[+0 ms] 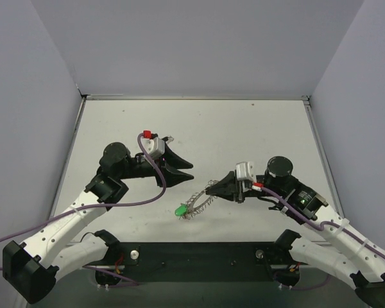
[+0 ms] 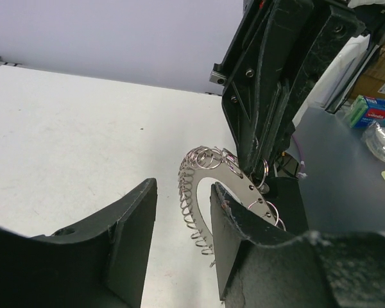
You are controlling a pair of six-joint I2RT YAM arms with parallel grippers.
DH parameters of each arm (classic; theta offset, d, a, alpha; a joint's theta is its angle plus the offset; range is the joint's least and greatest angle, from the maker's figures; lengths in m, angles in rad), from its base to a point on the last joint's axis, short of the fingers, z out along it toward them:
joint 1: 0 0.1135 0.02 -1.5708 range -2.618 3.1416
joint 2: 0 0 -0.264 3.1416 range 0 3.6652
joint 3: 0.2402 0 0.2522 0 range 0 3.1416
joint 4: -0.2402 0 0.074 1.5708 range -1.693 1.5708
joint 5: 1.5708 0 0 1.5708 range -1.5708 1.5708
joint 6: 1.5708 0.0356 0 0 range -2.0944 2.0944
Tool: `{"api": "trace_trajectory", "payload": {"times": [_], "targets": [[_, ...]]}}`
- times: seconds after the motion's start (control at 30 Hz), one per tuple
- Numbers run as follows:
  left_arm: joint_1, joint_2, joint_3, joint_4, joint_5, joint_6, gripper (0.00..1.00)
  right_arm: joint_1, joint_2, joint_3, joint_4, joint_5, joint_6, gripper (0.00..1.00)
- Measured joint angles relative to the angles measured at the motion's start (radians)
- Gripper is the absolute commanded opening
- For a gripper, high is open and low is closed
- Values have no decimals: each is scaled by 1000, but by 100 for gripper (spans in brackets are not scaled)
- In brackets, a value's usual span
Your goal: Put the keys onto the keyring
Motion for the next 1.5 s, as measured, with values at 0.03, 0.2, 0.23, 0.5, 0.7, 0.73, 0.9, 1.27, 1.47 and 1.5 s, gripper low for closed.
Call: {"api": "trace_trajectory", "payload": {"times": [0.03, 0.2, 0.23, 0.5, 0.7, 0.73, 0.9, 1.27, 1.47, 1.5], "targets": [[0, -2, 0, 1, -8, 0, 49, 0, 2, 0, 19, 14, 30, 0], [0, -12, -10, 21, -42, -7, 48, 0, -7, -20, 138, 95, 161, 0], [0, -13, -13, 28, -44, -9, 48, 0, -10, -29, 166, 112, 185, 0], [0, 5, -18, 135, -13, -64, 48, -2, -13, -105, 396, 191, 394, 0], [0, 41, -37, 254, 31, -135, 47, -8, -6, -153, 537, 205, 488, 0], [0, 43, -42, 268, 34, -143, 46, -8, -3, -157, 548, 206, 494, 0], [-1, 43, -56, 305, 43, -170, 44, -8, 8, -162, 611, 206, 524, 0], [-3, 43, -68, 378, 44, -217, 44, -9, 45, -165, 735, 208, 555, 0], [-3, 28, -69, 380, 21, -219, 43, -14, 63, -165, 773, 208, 563, 0], [-3, 24, -69, 378, 18, -216, 43, -14, 63, -165, 777, 208, 563, 0]]}}
